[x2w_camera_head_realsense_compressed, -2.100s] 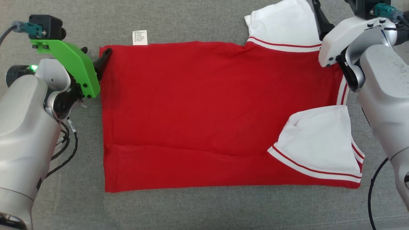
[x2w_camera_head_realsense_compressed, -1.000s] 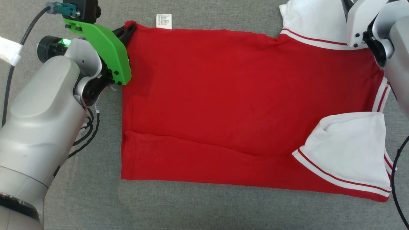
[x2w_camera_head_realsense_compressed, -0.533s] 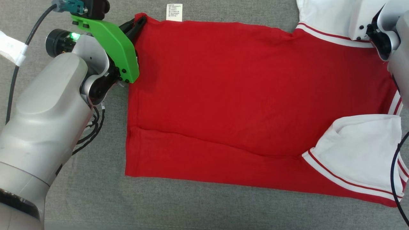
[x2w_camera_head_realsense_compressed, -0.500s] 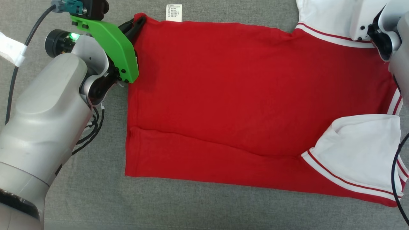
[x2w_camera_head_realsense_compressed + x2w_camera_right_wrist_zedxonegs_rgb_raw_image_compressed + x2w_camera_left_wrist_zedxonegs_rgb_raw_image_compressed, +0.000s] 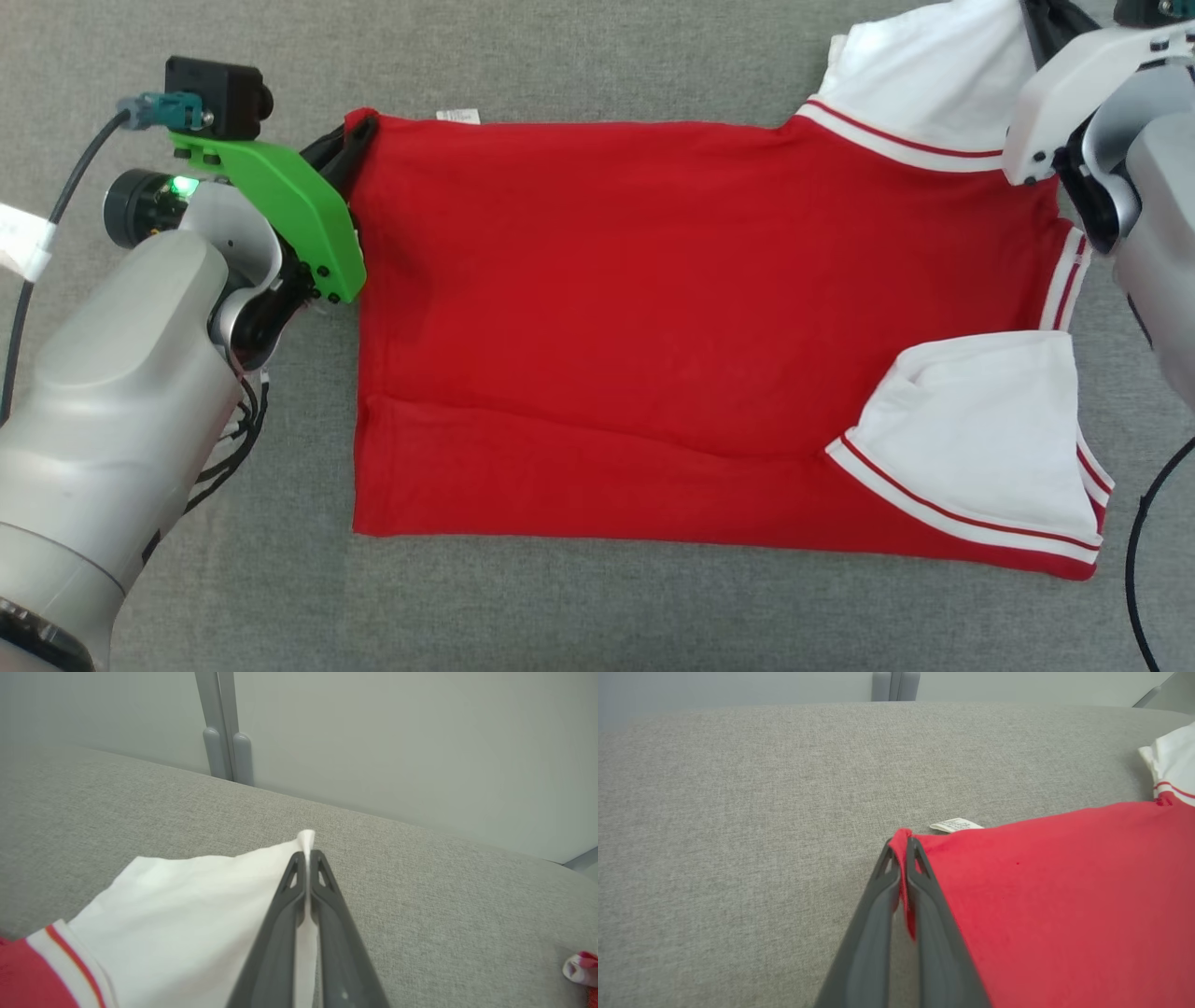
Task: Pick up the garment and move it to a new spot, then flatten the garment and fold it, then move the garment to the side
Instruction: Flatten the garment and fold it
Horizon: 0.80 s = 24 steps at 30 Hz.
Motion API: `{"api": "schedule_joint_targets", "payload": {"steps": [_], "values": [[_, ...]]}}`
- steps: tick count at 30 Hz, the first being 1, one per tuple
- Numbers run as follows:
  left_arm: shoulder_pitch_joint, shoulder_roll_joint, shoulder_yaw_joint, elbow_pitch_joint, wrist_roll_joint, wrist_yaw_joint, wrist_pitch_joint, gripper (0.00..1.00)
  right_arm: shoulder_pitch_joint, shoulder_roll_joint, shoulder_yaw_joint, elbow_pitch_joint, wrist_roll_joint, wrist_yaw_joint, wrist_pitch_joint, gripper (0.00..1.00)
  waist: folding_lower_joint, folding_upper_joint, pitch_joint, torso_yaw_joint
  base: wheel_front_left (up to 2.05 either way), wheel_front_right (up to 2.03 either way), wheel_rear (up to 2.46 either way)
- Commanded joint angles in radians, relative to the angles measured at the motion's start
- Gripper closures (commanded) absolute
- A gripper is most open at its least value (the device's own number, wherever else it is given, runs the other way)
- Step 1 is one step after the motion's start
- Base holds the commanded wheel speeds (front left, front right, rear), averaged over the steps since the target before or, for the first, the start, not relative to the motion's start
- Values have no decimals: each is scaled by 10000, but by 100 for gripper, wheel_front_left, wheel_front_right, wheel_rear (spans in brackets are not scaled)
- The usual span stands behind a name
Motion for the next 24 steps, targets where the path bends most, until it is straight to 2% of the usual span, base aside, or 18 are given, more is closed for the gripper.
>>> {"api": "schedule_joint_targets", "payload": {"steps": [1,12,17,24], "values": [[218,97,-15,35,-109,13,-138,100,318,-94,79,-204,176,-22,-193,100,1,0,-486,-375,0,0,0],[1260,512,-247,-28,-255,13,-1104,100,2637,-673,-160,-2711,688,-21,-933,100,1,0,-1323,-817,0,0,0],[1856,672,-344,-234,-81,26,-1740,100,4316,-896,-1283,-4478,304,-21,-929,100,1,0,-1657,-941,0,0,0],[2778,837,-271,-743,98,273,-2599,100,6820,-644,-2937,-6325,-454,-21,-934,100,1,0,-2071,-966,0,0,0]]}}
